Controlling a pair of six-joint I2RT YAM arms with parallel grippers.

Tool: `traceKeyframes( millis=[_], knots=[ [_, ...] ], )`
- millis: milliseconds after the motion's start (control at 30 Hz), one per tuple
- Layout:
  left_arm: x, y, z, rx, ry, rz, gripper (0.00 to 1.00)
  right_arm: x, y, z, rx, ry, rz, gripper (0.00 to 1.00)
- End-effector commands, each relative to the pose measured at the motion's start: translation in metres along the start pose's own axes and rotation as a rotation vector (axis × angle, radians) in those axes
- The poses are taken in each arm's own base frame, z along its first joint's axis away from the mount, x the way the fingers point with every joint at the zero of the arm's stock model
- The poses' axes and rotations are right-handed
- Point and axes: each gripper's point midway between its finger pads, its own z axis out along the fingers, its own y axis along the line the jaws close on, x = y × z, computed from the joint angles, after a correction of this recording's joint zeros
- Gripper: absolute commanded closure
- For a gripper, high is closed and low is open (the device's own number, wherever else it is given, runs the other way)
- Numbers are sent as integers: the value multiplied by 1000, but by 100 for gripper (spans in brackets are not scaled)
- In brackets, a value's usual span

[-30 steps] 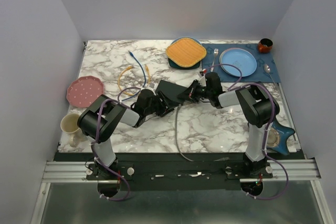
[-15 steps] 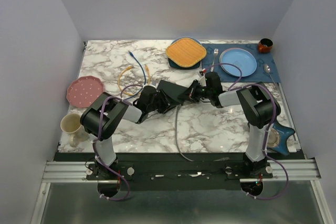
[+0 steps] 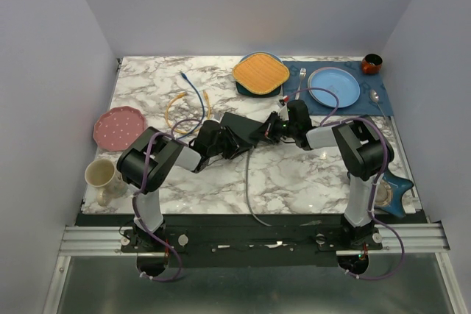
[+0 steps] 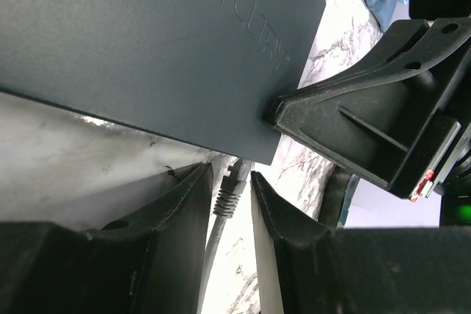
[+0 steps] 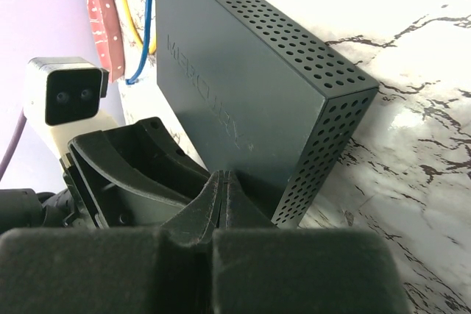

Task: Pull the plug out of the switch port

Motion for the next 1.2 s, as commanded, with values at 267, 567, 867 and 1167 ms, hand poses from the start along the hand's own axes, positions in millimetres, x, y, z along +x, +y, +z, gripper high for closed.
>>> traceKeyframes(
  millis=[267,567,867,1167],
  knots=[
    [7,-3,4,-11,4,-8,55,11,-38,-1,143,19,30,99],
    [4,-1,4,-32,-21,-14,56,11,-38,-2,138,16,26,99],
    [0,-2,7,-49,-42,-44,56,12,-38,-2,139,18,26,99],
    [-4,5,5,-99,-68,-46,58,10,-37,0,134,18,24,99]
  ],
)
